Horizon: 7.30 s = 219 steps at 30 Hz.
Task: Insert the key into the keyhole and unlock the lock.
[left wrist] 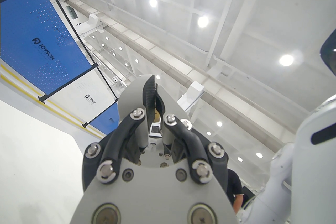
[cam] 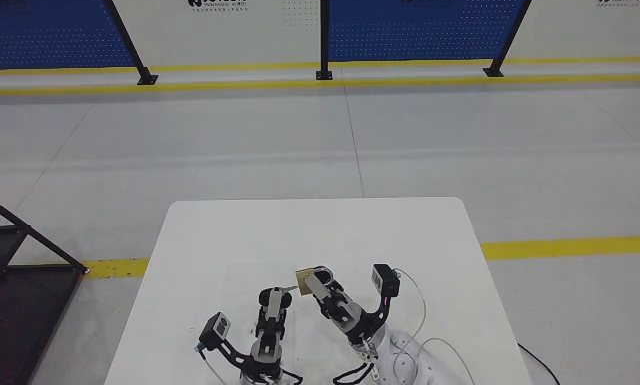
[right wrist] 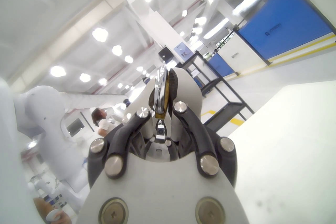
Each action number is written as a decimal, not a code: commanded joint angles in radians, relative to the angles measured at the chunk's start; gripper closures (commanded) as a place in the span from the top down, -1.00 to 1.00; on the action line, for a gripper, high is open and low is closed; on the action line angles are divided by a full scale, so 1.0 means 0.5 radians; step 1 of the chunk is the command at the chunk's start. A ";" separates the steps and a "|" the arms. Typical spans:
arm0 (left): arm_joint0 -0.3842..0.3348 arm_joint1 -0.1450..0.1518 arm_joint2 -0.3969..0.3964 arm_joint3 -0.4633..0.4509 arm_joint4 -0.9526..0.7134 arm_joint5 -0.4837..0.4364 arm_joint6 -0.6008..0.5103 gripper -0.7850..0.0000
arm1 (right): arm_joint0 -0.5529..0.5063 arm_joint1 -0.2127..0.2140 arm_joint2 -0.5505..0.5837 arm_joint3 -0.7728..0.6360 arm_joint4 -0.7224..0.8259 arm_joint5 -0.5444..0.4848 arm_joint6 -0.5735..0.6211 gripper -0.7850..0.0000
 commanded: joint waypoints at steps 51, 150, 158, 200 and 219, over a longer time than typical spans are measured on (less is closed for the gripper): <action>0.060 0.007 -0.242 0.011 0.250 -0.230 -0.230 0.93 | -0.121 0.032 0.191 -0.136 -0.066 -0.033 0.251 -1.00; 0.091 0.302 -0.408 0.013 0.385 -0.285 -0.527 1.00 | -0.267 0.139 0.409 -0.303 -0.122 -0.035 0.638 -1.00; 0.035 0.399 -0.352 -0.064 -0.112 -0.285 -1.115 -0.02 | -0.260 0.141 0.385 -0.313 -0.123 0.033 0.683 -1.00; 0.057 0.404 -0.351 -0.173 0.413 0.094 -0.791 -1.00 | -0.243 0.143 0.325 -0.323 -0.230 0.198 0.641 -1.00; 0.024 0.391 -0.287 -0.097 0.550 0.136 -0.584 -1.00 | -0.261 0.150 0.331 -0.347 -0.267 0.246 0.595 -1.00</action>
